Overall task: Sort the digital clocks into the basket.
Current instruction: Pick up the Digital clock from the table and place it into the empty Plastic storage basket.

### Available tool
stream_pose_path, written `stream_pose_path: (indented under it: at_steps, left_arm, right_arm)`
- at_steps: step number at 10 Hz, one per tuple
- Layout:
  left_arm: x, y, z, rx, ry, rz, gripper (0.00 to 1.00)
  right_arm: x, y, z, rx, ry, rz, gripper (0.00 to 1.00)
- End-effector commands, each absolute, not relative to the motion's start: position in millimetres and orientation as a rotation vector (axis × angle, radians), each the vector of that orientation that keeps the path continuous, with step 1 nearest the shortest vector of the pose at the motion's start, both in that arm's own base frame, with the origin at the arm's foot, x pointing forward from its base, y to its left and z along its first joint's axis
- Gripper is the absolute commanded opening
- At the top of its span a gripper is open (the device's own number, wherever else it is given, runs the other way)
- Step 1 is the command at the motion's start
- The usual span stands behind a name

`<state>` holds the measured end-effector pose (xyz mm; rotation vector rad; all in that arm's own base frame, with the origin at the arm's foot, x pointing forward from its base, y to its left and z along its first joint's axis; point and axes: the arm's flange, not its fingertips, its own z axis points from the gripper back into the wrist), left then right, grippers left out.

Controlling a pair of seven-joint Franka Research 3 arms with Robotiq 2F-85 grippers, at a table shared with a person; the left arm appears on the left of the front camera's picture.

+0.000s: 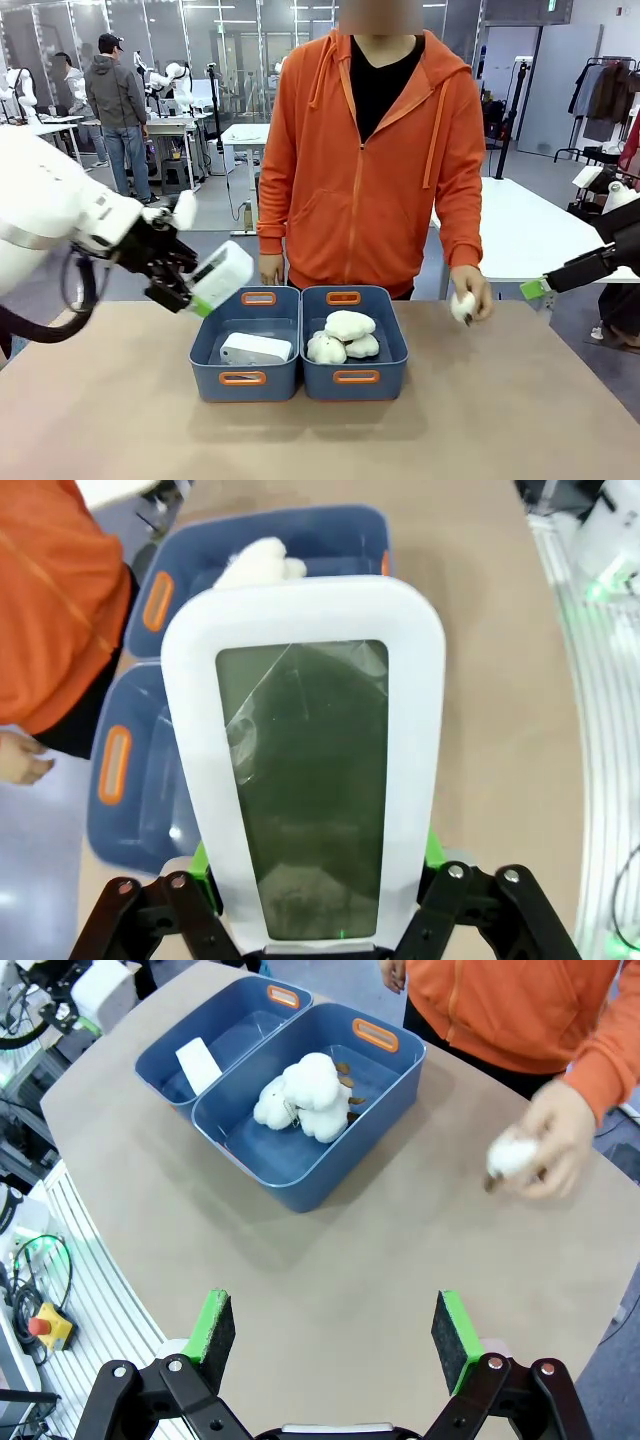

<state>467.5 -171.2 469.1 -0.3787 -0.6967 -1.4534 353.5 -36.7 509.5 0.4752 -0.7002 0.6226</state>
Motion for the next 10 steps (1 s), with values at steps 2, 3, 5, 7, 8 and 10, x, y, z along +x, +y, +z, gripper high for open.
stream_pose_path:
  at_steps: [2, 3, 5, 7, 8, 10]
  left_arm:
    - [521, -201, 432, -0.283, -0.664, -1.387, 0.22]
    - [533, -207, 421, -0.277, -0.663, -1.367, 0.22]
    - [541, -215, 398, -0.279, -0.636, -1.358, 0.95]
    - [541, -212, 394, -0.269, -0.620, -1.353, 1.00]
    - [541, -210, 394, -0.267, -0.622, -1.355, 1.00]
    - [536, -206, 399, -0.264, -0.625, -1.361, 1.00]
  right_arm:
    - [355, -38, 512, 0.476, -0.686, 0.623, 1.00]
    - [355, -38, 512, 0.476, -0.686, 0.623, 1.00]
    - [355, -38, 512, 0.476, -0.686, 0.623, 1.00]
    - [355, -38, 512, 0.476, -0.686, 0.623, 1.00]
    - [355, -38, 512, 0.476, -0.686, 0.623, 1.00]
    - [355, -38, 512, 0.476, -0.686, 0.623, 1.00]
